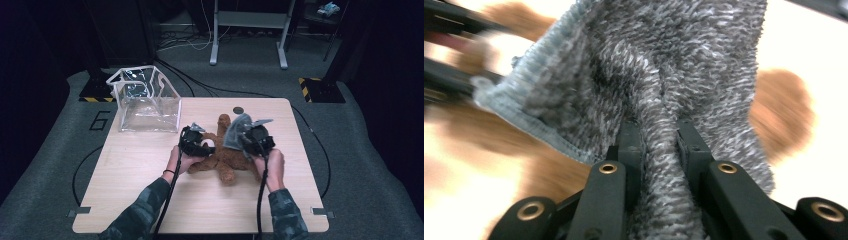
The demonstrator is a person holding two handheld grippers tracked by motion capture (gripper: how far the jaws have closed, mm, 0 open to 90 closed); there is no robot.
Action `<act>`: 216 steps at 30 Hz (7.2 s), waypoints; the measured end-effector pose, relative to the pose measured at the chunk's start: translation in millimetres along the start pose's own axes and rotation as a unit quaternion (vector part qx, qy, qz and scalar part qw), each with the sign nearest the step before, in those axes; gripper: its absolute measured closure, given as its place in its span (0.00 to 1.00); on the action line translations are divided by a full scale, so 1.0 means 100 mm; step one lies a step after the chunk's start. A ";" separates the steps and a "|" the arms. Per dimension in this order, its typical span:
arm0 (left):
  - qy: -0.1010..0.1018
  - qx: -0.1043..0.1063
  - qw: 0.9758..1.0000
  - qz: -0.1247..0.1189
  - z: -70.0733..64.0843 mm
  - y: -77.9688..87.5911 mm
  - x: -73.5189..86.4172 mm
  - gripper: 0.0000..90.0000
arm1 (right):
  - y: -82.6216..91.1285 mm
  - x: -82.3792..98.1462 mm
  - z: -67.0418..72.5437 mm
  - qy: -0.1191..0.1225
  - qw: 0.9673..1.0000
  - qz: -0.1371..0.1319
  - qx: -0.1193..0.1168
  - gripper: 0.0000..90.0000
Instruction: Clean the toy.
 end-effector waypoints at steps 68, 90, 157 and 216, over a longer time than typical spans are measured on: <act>0.019 0.008 1.000 0.007 0.02 -0.02 -0.02 0.45 | -0.20 0.07 0.28 0.016 1.000 -0.004 0.007 0.85; 0.027 0.020 0.999 0.023 0.06 -0.07 -0.07 0.45 | -0.08 0.14 0.29 0.011 1.000 -0.021 -0.008 0.85; 0.019 0.034 0.999 0.016 0.08 -0.10 -0.07 0.45 | -0.51 0.64 -0.82 -0.074 0.992 0.095 0.041 0.86; 0.033 0.019 0.998 0.041 0.11 -0.15 -0.12 0.46 | 0.49 0.81 -0.36 -0.040 0.996 -0.022 0.078 0.85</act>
Point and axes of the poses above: each handheld gripper's, and its own axes: y roughly backward along the jaws, x roughly out of its underside, z roughly to its left, the point moved 9 cm from there along -y, roughly forward along the jaws, and after that the axes turned 4 degrees about -x, right-handed, at the moved point
